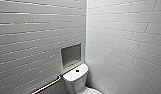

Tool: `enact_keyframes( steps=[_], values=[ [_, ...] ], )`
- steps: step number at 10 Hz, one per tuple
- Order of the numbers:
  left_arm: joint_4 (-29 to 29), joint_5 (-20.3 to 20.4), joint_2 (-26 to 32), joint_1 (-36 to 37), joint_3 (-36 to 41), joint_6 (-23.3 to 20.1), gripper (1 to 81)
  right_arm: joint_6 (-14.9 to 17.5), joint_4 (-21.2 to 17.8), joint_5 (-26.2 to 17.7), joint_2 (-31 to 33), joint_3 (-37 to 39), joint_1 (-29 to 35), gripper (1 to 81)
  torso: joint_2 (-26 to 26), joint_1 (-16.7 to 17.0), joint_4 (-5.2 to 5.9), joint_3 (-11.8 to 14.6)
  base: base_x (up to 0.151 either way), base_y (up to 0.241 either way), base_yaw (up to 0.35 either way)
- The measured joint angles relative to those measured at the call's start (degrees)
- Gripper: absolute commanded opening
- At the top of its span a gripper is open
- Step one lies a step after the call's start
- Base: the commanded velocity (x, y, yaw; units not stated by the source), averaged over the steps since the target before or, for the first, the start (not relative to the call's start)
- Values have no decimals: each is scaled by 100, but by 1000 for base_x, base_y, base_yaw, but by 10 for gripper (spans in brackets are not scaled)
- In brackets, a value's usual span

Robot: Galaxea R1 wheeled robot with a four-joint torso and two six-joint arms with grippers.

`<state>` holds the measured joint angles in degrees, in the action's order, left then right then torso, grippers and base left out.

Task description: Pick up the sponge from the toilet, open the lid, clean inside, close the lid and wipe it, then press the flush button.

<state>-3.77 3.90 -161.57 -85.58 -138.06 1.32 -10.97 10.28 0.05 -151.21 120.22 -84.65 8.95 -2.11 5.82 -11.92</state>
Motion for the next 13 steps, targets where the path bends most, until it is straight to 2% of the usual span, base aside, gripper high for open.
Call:
enact_keyframes(
  steps=[3,6,10,13],
  values=[
    [0,48,-4,13,0,2,811,-344,-55,2,566,-377,367,811,616,-393,0,-584,0,0,0],
    [0,210,0,11,-4,2,811,-739,-72,26,783,-569,701,811,1099,-708,0,-765,0,0,0],
    [9,210,-2,-20,-54,2,811,-1552,-83,2,1051,-611,1139,811,1895,-1208,0,-831,0,0,0],
    [11,210,-6,-17,-52,2,811,-2039,-83,55,1323,-608,1373,811,2452,-1560,0,-1327,0,0,0]
  ],
)
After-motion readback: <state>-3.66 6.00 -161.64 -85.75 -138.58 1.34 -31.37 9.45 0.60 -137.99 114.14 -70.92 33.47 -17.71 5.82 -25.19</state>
